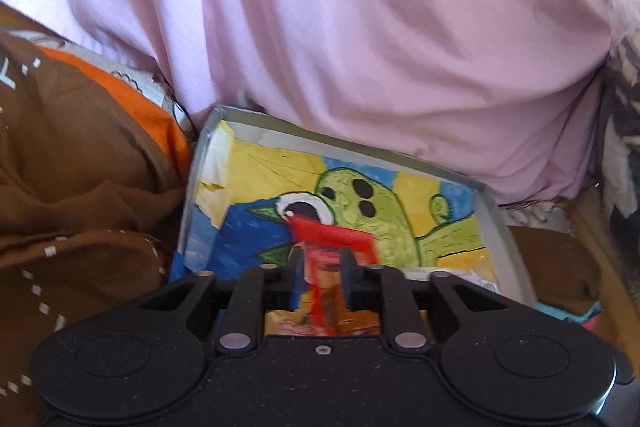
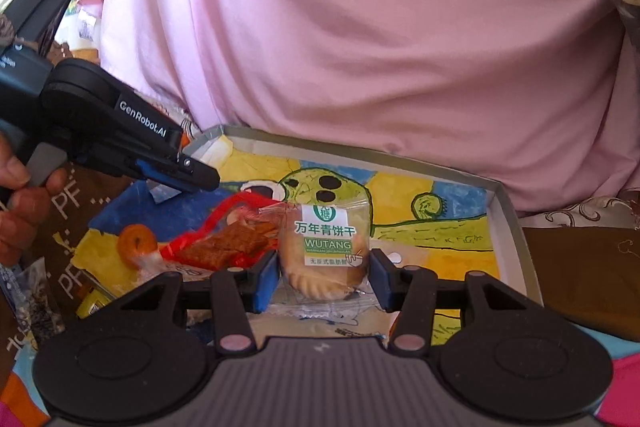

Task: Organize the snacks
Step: 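Open the left gripper to drop the red bag in the tray while the right gripper releases the biscuit, then withdraw both grippers from the tray back over the remaining snacks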

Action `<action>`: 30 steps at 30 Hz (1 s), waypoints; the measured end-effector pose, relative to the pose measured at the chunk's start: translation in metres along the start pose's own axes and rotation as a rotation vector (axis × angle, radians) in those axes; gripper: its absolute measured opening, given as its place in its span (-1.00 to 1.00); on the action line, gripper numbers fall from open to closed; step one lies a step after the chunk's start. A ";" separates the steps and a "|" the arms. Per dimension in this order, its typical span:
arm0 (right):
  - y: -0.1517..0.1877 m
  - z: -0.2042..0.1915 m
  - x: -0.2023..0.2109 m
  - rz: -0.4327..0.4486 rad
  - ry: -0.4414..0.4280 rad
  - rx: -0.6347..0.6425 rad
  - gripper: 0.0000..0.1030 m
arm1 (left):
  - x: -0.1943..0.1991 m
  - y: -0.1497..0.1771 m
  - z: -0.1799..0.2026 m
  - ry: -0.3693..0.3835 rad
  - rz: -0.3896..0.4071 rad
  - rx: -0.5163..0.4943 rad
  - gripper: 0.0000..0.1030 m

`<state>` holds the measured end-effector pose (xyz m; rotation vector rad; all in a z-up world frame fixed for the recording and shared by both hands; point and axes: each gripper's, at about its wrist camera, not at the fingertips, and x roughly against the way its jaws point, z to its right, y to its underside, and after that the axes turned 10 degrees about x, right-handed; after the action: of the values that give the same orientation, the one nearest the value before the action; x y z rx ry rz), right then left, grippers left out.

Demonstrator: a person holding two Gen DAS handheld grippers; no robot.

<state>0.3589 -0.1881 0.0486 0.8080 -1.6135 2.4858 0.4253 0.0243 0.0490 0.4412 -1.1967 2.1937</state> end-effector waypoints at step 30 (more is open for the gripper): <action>0.017 -0.002 0.164 0.306 0.167 -0.125 1.00 | 0.168 0.091 0.023 -0.124 0.339 -0.087 0.98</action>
<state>0.2113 -0.2302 0.1098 0.3487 -1.9312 2.5265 0.2379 0.0247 0.0939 0.3631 -1.5216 2.4119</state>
